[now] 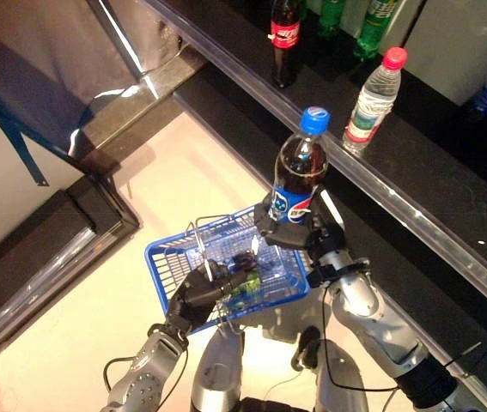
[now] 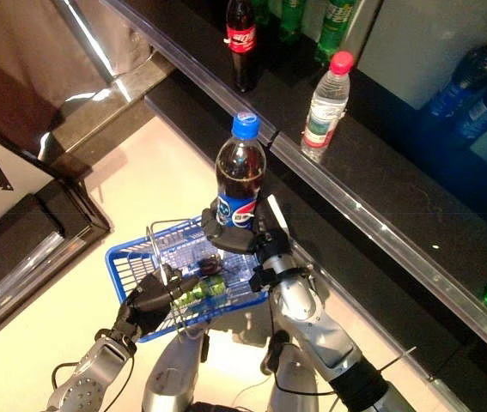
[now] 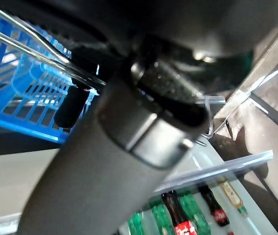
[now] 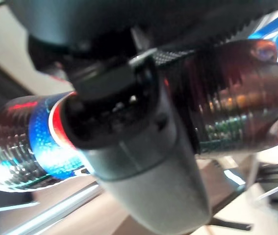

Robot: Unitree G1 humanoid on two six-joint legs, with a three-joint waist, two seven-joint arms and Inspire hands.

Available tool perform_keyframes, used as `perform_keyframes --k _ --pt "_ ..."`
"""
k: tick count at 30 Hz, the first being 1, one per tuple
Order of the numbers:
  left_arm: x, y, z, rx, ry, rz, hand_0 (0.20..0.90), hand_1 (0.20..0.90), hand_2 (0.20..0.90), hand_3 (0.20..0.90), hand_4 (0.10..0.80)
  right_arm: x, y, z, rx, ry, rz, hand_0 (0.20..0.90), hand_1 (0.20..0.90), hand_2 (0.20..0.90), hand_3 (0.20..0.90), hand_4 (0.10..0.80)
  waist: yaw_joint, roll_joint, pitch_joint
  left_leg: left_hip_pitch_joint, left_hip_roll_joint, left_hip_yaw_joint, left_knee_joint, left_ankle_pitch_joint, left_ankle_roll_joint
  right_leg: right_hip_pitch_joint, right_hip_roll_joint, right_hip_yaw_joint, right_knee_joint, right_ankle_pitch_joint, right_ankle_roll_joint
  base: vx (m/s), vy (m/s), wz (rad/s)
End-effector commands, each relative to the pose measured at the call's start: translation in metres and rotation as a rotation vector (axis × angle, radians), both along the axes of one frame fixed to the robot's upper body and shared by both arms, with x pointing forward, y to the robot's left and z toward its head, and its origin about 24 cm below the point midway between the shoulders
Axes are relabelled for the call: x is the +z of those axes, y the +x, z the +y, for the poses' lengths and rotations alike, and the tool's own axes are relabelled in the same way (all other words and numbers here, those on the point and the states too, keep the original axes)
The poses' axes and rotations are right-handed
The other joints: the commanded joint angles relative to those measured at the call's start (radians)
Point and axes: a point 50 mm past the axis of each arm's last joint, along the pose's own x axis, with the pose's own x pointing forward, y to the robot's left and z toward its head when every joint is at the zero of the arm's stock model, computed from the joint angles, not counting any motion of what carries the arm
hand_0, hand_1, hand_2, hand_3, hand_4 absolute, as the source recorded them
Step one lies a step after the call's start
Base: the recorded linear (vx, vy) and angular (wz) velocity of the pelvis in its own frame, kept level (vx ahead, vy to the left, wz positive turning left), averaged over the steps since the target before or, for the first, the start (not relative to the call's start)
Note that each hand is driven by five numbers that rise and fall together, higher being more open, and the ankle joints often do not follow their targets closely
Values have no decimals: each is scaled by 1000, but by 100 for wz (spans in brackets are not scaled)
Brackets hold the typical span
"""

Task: Pick up the drink and place into the basket.

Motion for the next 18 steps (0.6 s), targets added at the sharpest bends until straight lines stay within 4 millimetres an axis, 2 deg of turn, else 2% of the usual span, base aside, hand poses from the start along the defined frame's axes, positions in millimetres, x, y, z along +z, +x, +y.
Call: perform_keyframes --k 1,2,9,10,14,15,18 --pt "133 7 -45 -324 -231 -767 300 300 300 200 100 59 1 42 136 152 -282 300 300 300 200 100 8 -32 -179 -13 -54 -21 60 -3 46 159 26 28 -254 159 -21 -12 -2 13" --pt "136 7 -51 -363 -246 -781 300 300 300 200 100 50 6 48 120 136 -249 300 300 300 200 100 16 -29 -178 -14 -63 -33 56 -3 47 161 25 21 -257 162 -21 -12 -2 19" --pt "140 6 -59 -443 -286 -799 300 300 300 200 100 33 16 55 85 90 -176 300 300 300 200 100 38 -25 -178 -20 -83 -56 53 -15 49 158 17 3 -259 164 -23 -7 0 14" --pt "141 5 -60 -474 -294 -811 300 300 300 200 100 26 20 55 65 91 -140 300 300 300 200 100 45 -22 -175 -23 -88 -64 56 -17 49 158 14 -5 -257 163 -24 -5 6 19" --pt "143 3 -61 -526 -351 -823 300 300 300 200 100 6 31 48 -15 72 -55 300 300 300 200 100 64 -13 -170 -30 -100 -79 64 -18 50 157 6 -23 -248 160 -27 8 4 16" --pt "145 1 -61 -549 -394 -825 300 300 300 200 100 -7 34 45 -55 72 -3 300 300 300 200 100 75 -9 -164 -34 -107 -84 70 -21 51 157 2 -32 -241 154 -29 1 2 14" --pt "148 -2 -61 -581 -429 -840 300 300 300 200 100 -16 36 41 -92 79 42 300 300 300 200 100 84 -3 -157 -36 -113 -93 68 -25 52 152 -2 -41 -238 155 -28 -14 -3 18"
